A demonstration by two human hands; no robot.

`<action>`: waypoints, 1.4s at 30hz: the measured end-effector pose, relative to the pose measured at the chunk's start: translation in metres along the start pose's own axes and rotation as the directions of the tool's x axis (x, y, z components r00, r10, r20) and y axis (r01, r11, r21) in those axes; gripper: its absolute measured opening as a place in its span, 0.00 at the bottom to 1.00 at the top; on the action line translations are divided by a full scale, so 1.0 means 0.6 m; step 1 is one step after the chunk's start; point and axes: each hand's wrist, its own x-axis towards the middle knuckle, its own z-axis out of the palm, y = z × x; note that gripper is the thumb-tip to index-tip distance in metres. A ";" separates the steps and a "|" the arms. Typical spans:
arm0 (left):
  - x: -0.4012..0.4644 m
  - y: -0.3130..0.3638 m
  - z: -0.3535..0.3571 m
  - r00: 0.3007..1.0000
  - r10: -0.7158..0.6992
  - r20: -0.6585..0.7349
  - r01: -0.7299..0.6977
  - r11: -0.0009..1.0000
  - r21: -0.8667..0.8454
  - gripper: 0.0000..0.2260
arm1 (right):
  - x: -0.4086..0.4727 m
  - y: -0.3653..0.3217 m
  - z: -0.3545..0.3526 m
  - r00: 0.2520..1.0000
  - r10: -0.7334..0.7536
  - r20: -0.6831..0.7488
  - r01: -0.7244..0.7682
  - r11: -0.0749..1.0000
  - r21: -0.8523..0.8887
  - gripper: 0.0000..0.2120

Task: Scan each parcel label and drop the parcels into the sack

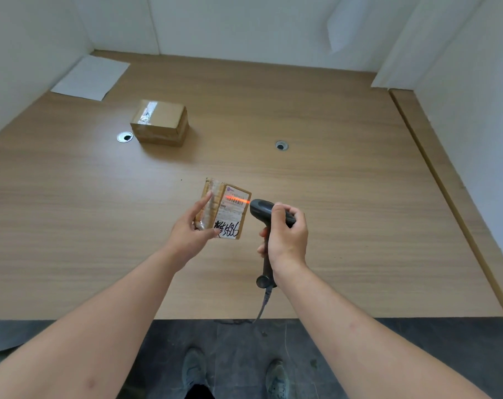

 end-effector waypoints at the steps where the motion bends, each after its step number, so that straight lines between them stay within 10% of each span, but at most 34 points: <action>1: -0.001 0.003 -0.008 1.000 0.003 0.005 -0.003 1.000 -0.003 0.40 | -0.008 -0.005 0.007 1.000 -0.003 -0.005 0.004 1.000 0.009 0.10; 28: -0.032 0.101 -0.155 0.984 0.166 0.065 -0.162 0.984 -0.073 0.36 | -0.168 -0.099 0.092 0.969 -0.229 -0.094 0.230 0.973 0.002 0.07; 37: -0.112 0.141 -0.180 0.934 0.340 -0.112 -0.298 0.911 0.284 0.21 | -0.212 -0.107 0.109 0.876 -0.463 0.136 0.481 0.857 -0.184 0.20; 42: -0.181 0.118 -0.213 0.896 0.379 -0.232 -0.234 0.847 0.478 0.22 | -0.244 -0.089 0.116 0.814 -0.482 0.324 0.554 0.811 -0.186 0.10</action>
